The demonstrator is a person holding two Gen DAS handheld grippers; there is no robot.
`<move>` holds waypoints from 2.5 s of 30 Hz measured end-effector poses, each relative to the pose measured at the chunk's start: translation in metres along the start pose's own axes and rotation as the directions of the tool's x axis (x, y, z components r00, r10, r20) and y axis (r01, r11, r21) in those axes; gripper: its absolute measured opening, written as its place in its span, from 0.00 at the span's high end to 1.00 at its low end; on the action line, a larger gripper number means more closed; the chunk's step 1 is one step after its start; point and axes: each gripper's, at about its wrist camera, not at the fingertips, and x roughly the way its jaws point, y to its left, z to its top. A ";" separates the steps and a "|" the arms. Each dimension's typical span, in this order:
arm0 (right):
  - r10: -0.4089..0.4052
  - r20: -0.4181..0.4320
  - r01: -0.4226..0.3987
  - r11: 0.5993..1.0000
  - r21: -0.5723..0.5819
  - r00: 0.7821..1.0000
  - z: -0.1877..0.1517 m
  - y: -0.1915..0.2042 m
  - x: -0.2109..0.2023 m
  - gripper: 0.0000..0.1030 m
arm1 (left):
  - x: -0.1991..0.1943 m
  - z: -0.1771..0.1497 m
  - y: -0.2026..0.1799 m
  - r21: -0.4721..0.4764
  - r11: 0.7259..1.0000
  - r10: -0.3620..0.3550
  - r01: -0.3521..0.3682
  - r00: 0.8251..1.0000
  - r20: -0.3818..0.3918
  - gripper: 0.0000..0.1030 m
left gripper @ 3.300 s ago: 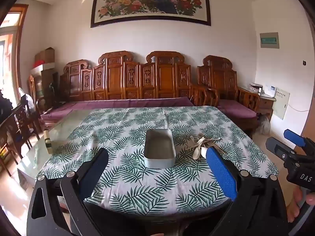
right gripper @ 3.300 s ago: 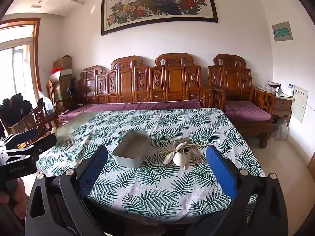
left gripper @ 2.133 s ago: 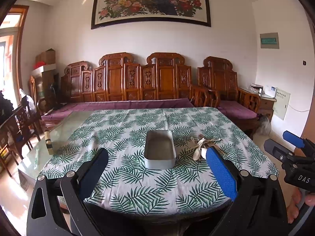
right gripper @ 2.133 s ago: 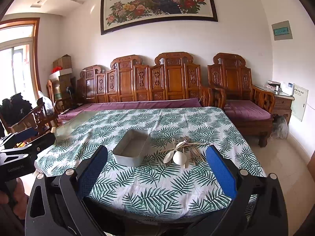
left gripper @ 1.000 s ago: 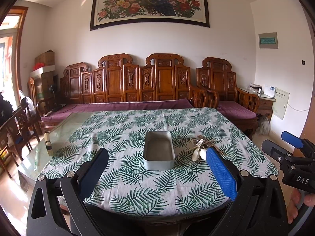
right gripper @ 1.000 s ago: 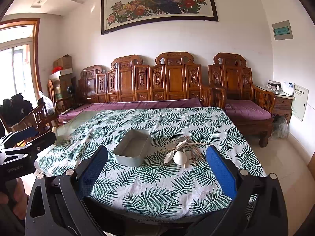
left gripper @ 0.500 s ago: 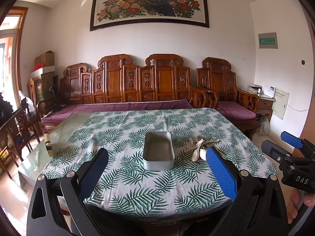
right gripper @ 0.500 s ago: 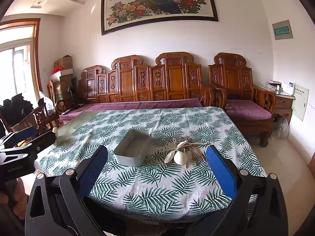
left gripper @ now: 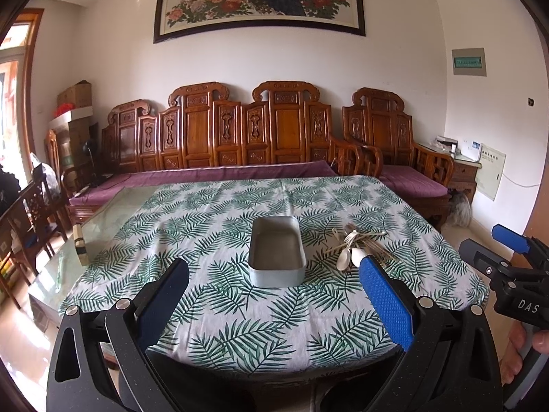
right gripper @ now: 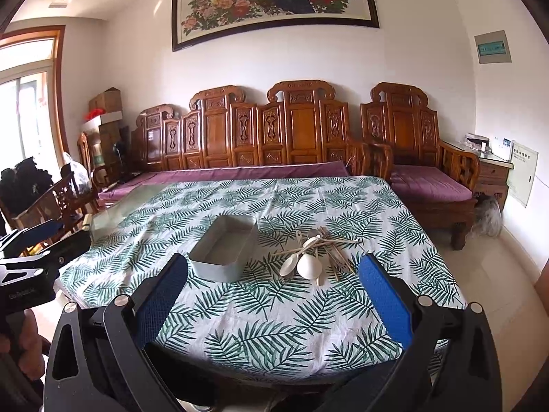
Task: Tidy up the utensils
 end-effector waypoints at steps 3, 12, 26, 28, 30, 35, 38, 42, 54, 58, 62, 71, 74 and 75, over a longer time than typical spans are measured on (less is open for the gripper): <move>-0.011 -0.024 0.011 1.000 0.000 1.000 -0.001 -0.005 0.013 0.02 | 0.014 -0.003 0.000 0.005 1.000 -0.011 0.011 1.000 -0.027 0.07; -0.036 -0.081 0.034 0.999 -0.020 0.996 -0.002 -0.031 0.063 0.02 | 0.054 -0.006 -0.003 0.042 0.998 -0.044 0.047 0.996 -0.081 0.07; -0.064 -0.177 0.052 0.996 -0.071 0.982 0.019 -0.072 0.163 0.04 | 0.150 0.004 -0.025 0.108 0.988 -0.091 0.112 0.979 -0.184 0.07; -0.060 -0.203 0.044 0.996 -0.084 0.977 0.019 -0.078 0.181 0.07 | 0.162 0.005 -0.029 0.115 0.986 -0.094 0.118 0.976 -0.196 0.07; -0.055 -0.227 0.034 0.995 -0.094 0.972 0.017 -0.083 0.197 0.11 | 0.176 0.006 -0.033 0.121 0.985 -0.098 0.125 0.973 -0.208 0.07; -0.042 -0.300 0.012 0.995 -0.100 0.953 0.008 -0.102 0.238 0.21 | 0.201 0.007 -0.038 0.130 0.982 -0.107 0.140 0.966 -0.237 0.07; -0.037 -0.341 0.003 0.995 -0.099 0.939 0.001 -0.113 0.261 0.27 | 0.216 0.006 -0.042 0.130 0.978 -0.126 0.164 0.958 -0.257 0.07; -0.031 -0.370 0.003 0.997 -0.077 0.928 -0.007 -0.124 0.279 0.32 | 0.233 0.004 -0.051 0.143 0.972 -0.143 0.189 0.950 -0.279 0.07; -0.024 -0.426 0.011 0.999 -0.033 0.904 -0.023 -0.153 0.303 0.39 | 0.293 0.008 -0.102 0.134 0.935 -0.260 0.327 0.893 -0.367 0.36; -0.022 -0.428 0.020 1.000 -0.009 0.904 -0.023 -0.163 0.304 0.42 | 0.319 0.007 -0.121 0.134 0.926 -0.274 0.354 0.871 -0.409 0.47; -0.019 -0.426 0.025 1.000 0.010 0.904 -0.021 -0.170 0.303 0.42 | 0.349 0.002 -0.134 0.117 0.928 -0.263 0.353 0.846 -0.465 0.60; -0.011 -0.428 0.028 0.999 0.033 0.904 -0.020 -0.177 0.303 0.42 | 0.404 -0.014 -0.147 0.068 0.933 -0.251 0.353 0.776 -0.578 0.73; -0.009 -0.426 0.029 0.999 0.040 0.905 -0.019 -0.179 0.301 0.42 | 0.421 -0.020 -0.147 0.049 0.936 -0.248 0.350 0.750 -0.613 0.74; -0.010 -0.426 0.030 0.999 0.040 0.905 -0.018 -0.179 0.302 0.42 | 0.426 -0.023 -0.148 0.046 0.936 -0.244 0.348 0.740 -0.626 0.74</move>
